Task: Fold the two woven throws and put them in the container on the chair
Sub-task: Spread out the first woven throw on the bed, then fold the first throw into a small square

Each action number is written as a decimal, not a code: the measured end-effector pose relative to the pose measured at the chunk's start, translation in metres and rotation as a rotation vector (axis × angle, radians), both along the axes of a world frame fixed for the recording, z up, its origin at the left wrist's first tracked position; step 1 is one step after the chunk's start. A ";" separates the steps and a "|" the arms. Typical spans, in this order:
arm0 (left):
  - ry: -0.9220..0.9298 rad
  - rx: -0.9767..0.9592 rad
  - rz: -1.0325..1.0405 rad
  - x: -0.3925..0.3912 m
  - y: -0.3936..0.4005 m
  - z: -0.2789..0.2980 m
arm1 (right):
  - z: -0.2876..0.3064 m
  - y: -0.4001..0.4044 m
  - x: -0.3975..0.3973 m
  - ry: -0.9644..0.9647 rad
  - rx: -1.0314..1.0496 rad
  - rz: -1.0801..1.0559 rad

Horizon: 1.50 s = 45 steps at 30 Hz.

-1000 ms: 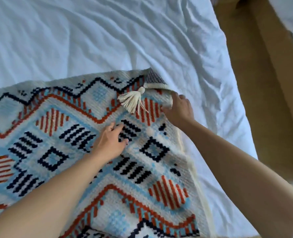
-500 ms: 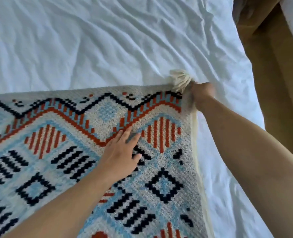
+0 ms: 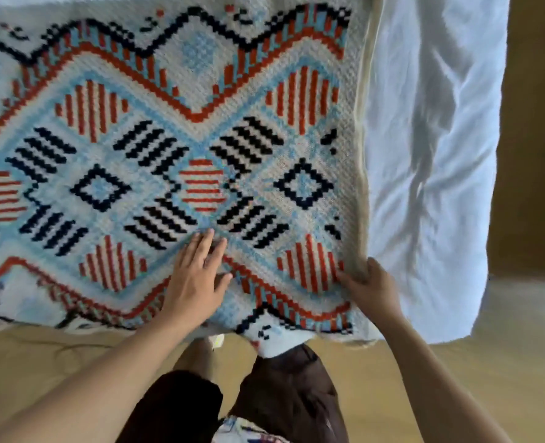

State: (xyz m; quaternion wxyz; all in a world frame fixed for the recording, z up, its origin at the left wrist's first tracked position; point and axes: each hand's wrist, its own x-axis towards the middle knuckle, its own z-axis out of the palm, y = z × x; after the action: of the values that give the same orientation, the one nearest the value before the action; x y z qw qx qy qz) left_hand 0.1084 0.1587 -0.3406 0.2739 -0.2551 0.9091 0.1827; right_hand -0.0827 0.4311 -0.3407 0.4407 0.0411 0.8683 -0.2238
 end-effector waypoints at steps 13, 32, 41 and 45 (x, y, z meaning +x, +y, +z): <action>-0.087 -0.042 0.446 0.140 -0.074 0.024 | 0.037 -0.054 0.082 0.490 0.302 -0.041; 0.078 -0.066 1.087 0.419 -0.440 -0.001 | 0.029 -0.664 0.368 0.246 -0.124 1.251; 0.109 0.229 1.225 0.482 -0.448 -0.025 | 0.019 -0.870 0.382 0.687 -0.017 1.599; 0.179 0.349 1.278 0.486 -0.449 -0.006 | 0.023 -0.902 0.365 0.763 0.274 1.898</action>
State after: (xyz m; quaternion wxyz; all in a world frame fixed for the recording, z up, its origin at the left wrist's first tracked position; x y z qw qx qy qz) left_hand 0.5945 -0.2898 -0.3467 0.0725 -0.6793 0.5557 0.4738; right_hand 0.2827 -0.4707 -0.3177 0.1227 -0.6850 0.6435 0.3189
